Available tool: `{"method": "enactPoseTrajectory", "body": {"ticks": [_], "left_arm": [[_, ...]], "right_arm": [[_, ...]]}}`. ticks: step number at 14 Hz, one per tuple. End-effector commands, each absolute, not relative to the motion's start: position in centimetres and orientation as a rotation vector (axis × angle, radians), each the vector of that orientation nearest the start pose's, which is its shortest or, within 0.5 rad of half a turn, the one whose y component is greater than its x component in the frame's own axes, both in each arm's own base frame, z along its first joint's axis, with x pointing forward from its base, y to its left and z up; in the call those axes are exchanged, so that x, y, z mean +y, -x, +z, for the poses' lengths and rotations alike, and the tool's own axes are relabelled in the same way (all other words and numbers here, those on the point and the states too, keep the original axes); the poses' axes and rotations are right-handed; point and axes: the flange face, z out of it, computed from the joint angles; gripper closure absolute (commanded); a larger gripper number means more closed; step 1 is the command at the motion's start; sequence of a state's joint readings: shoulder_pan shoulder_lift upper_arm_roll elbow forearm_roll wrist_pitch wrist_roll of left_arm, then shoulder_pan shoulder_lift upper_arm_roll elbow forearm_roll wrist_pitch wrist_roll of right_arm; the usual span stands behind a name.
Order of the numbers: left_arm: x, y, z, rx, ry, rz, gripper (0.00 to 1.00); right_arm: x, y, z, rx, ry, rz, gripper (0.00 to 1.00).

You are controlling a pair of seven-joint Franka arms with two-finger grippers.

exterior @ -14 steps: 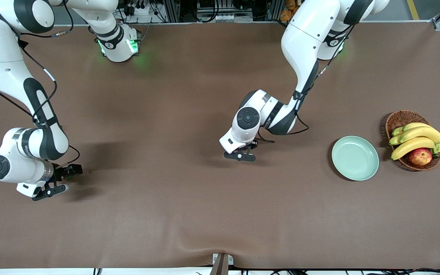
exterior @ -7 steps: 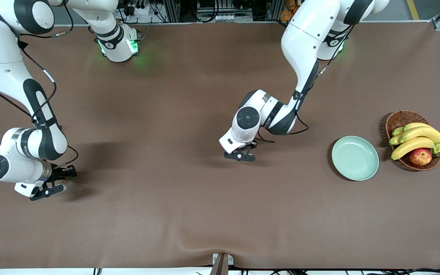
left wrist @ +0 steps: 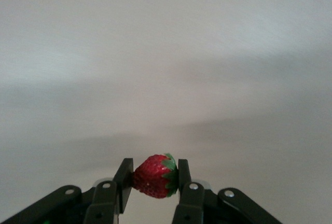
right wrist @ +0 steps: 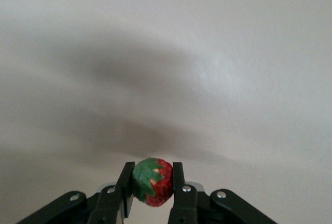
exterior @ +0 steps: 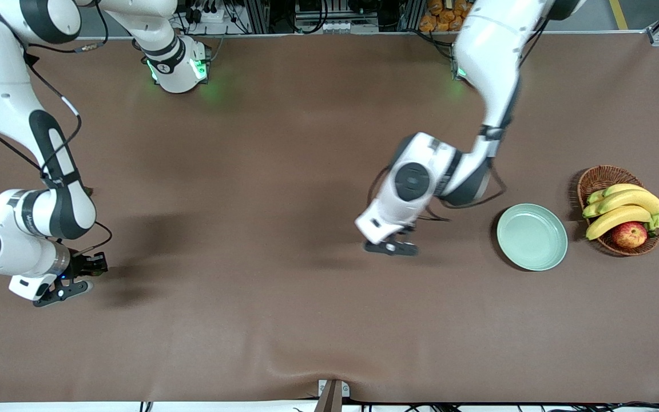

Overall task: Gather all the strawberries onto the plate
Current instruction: 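Drop the strawberry on the plate while the right gripper grasps another, then carry the second strawberry with the right gripper toward the table middle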

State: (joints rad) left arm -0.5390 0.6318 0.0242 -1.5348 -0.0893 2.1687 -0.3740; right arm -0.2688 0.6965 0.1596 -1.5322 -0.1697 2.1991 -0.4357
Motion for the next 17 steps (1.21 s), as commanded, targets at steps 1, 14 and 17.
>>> {"method": "enactPoseTrajectory", "body": {"ticks": [1, 14, 17], "left_arm": [[-27.1, -64.1, 31.0, 0.173, 3.194, 0.051, 0.74], [2.3, -61.4, 29.5, 0.160, 3.213, 0.274, 0.73], [4.3, -60.9, 25.8, 0.198, 3.198, 0.236, 0.71]], "right_arm": [[-3.8, -69.9, 30.7, -0.752, 3.070, -0.012, 1.00], [35.6, -62.6, 32.9, -0.835, 2.862, -0.117, 1.00], [43.0, -59.7, 30.5, -0.904, 2.762, -0.235, 1.00]]}}
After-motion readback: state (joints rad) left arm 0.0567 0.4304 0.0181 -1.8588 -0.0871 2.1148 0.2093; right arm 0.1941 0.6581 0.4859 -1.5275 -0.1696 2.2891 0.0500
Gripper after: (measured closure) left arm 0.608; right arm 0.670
